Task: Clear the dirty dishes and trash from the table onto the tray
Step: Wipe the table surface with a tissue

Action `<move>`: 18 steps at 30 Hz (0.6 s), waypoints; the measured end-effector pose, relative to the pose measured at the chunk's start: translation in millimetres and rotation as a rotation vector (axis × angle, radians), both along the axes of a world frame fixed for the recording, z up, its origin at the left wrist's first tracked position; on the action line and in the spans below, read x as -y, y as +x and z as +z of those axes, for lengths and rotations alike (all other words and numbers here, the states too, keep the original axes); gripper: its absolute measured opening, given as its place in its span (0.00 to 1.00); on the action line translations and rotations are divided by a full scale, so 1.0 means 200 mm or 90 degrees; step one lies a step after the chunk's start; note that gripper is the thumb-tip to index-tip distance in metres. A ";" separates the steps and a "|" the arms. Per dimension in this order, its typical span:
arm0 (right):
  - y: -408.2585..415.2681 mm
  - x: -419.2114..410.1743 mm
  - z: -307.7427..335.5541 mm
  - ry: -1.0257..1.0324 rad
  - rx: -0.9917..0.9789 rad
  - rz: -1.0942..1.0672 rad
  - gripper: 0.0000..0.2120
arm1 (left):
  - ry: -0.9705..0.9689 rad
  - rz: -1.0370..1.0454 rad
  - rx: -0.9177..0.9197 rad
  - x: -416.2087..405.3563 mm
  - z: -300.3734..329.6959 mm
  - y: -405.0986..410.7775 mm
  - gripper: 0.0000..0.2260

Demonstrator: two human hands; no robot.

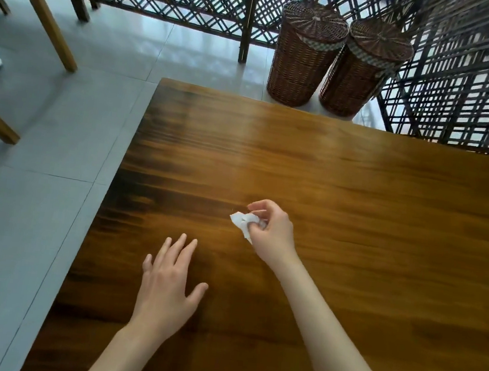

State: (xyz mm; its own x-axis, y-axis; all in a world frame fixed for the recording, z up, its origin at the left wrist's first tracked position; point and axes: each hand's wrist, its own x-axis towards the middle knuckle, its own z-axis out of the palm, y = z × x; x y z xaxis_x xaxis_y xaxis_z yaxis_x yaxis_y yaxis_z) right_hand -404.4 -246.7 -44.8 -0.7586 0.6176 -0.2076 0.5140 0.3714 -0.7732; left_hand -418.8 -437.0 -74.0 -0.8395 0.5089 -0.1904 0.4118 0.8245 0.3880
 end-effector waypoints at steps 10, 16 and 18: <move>-0.15 -0.12 -0.10 0.362 0.091 0.161 0.08 | 0.000 0.073 0.013 -0.09 -0.01 -0.03 0.34; -0.09 0.01 -0.12 0.374 0.057 0.252 0.09 | -0.001 0.090 0.025 -0.13 -0.01 -0.01 0.33; -0.05 0.04 -0.12 0.367 0.046 0.264 0.10 | -0.013 0.087 0.028 -0.13 0.00 0.00 0.33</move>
State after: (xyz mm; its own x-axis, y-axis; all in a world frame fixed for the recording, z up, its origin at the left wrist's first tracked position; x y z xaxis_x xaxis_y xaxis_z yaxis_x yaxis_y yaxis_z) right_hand -413.7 -255.4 -67.9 -0.9515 0.3075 0.0066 0.2841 0.8870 -0.3641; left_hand -418.9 -411.8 -74.5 -0.8912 0.3864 -0.2375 0.2784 0.8794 0.3863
